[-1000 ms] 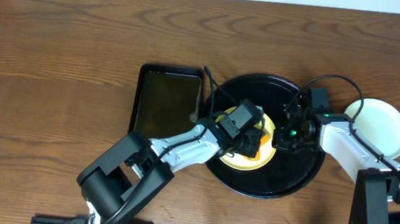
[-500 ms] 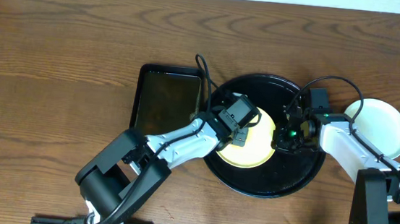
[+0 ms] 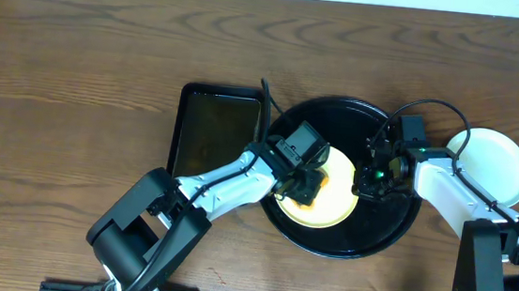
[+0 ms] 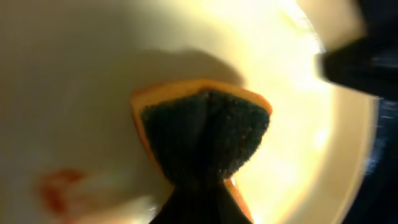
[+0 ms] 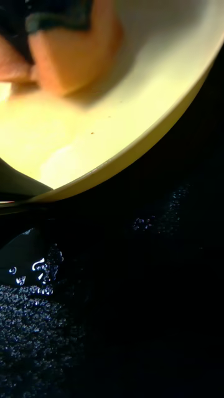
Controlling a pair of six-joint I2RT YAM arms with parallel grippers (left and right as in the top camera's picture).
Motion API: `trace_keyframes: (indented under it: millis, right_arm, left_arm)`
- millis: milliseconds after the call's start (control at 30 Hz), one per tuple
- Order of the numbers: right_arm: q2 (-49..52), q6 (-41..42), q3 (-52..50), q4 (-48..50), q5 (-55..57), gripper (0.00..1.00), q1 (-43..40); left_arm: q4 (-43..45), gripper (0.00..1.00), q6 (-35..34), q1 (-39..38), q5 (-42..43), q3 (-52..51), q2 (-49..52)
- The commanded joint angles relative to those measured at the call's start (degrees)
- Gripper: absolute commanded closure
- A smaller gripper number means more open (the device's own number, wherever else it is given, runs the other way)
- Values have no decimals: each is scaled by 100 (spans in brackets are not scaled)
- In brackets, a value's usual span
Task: Clean dirty plates on tray and stack at the side
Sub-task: 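Wipe the sauce on the yellow plate with the sponge in left gripper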
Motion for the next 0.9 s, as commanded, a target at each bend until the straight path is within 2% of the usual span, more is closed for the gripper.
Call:
trace_keyframes:
  millis: [0,133,367,600,800,867]
  right_arm:
    - [0,11,-81,-74,133,99,68]
    - [0,13,-81,-57,133,99,68]
    - [2,13,-81,-59,131,99,68]
    - [2,15,-81,-66,129,99,68]
    - [2,15,-81,-81,129,99,68]
    - [2,15,-81,-83,129,99,68]
  left_arm:
    - [203,92,284,0,170,-46,-31]
    - [37,93,260,179,-859,-44,-267]
    - [-11,93,90,254,-544,-68,-345]
    - [-11,93,61,166,-610,-85,-299]
    - [-63,93,0,173,-881,-138,-39]
    - [-190,93,-120,184,-1436,-138,101]
